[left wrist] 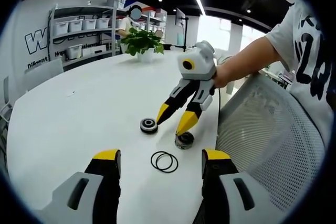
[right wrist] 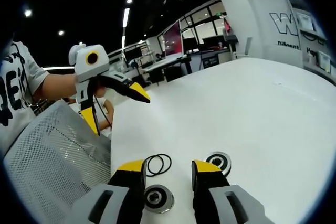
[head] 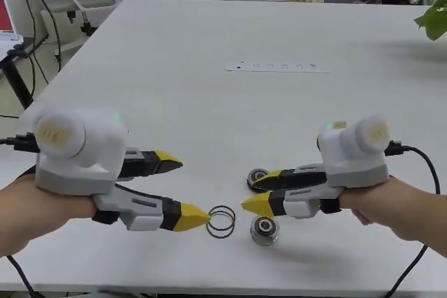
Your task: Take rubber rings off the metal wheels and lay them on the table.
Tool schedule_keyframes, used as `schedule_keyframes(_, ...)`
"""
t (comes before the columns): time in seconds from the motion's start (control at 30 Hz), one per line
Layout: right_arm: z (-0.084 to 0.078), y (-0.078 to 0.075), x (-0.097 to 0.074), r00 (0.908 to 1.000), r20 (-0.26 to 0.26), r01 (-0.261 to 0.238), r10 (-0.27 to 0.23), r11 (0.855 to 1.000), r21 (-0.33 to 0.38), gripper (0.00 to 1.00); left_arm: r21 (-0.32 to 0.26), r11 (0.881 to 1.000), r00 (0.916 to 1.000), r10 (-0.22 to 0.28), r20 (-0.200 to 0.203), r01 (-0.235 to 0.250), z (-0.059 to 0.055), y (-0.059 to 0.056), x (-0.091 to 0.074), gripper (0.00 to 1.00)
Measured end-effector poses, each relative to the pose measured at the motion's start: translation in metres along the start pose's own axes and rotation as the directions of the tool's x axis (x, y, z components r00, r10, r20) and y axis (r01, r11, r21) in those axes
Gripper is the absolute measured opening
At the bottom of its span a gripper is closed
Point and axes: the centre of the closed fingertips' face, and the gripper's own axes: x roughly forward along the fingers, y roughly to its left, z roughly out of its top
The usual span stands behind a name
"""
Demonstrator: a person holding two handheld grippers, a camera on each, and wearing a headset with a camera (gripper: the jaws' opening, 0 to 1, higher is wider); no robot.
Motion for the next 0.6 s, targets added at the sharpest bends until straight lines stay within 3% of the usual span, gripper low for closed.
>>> schedule_keyframes(0.6, -0.002, -0.028, -0.022, 0.997, 0.023, 0.074, -0.074, 0.997, 0.001, 0.34, 0.031, 0.999, 0.9993, -0.03, -0.02, 0.031, 0.014, 0.007, 0.026, 0.6)
